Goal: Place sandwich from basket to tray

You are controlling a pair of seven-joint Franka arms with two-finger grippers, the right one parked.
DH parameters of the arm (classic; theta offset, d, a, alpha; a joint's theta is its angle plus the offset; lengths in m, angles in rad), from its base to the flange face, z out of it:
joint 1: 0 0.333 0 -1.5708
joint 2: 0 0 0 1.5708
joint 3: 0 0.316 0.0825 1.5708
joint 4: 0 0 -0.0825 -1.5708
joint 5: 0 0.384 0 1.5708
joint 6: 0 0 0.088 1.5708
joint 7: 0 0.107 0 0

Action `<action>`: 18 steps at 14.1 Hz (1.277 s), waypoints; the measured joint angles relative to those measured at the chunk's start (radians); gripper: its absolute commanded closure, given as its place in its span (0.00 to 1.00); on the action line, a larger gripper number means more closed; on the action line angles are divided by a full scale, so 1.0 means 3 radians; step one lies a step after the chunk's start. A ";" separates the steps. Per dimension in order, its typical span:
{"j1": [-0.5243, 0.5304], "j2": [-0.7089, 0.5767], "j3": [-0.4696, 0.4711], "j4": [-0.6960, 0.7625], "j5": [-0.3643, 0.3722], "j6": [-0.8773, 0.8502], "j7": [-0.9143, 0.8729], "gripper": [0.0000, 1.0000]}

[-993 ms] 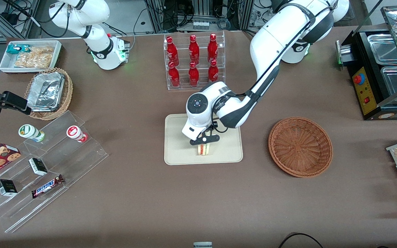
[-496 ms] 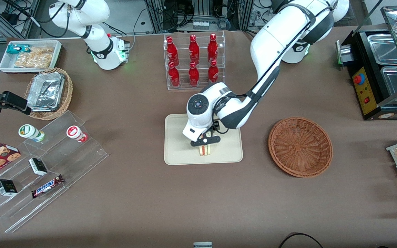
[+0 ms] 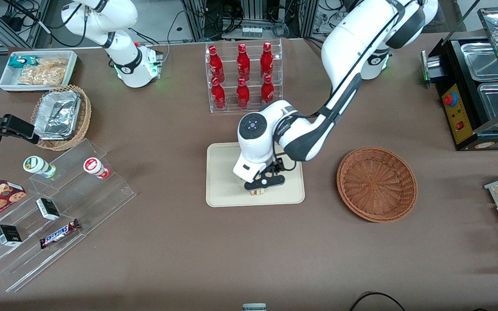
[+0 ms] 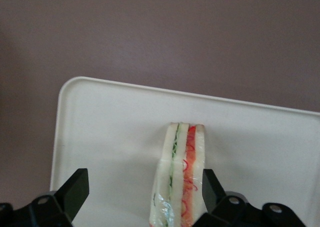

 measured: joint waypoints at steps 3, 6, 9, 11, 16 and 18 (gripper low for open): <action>0.0038 -0.0232 0.0124 0.0137 -0.0015 -0.0349 -0.0029 0.00; 0.0450 -0.0590 0.0024 0.0170 -0.0091 -0.0682 0.0001 0.00; 0.0789 -0.0924 -0.0047 0.0166 -0.0211 -0.1116 0.0368 0.00; 0.0991 -0.1120 -0.0043 0.0159 -0.0423 -0.1369 0.0887 0.00; 0.1457 -0.1621 0.0040 -0.0119 -0.0549 -0.1779 0.1935 0.00; 0.1480 -0.1827 0.0196 -0.0296 -0.0630 -0.1813 0.2207 0.00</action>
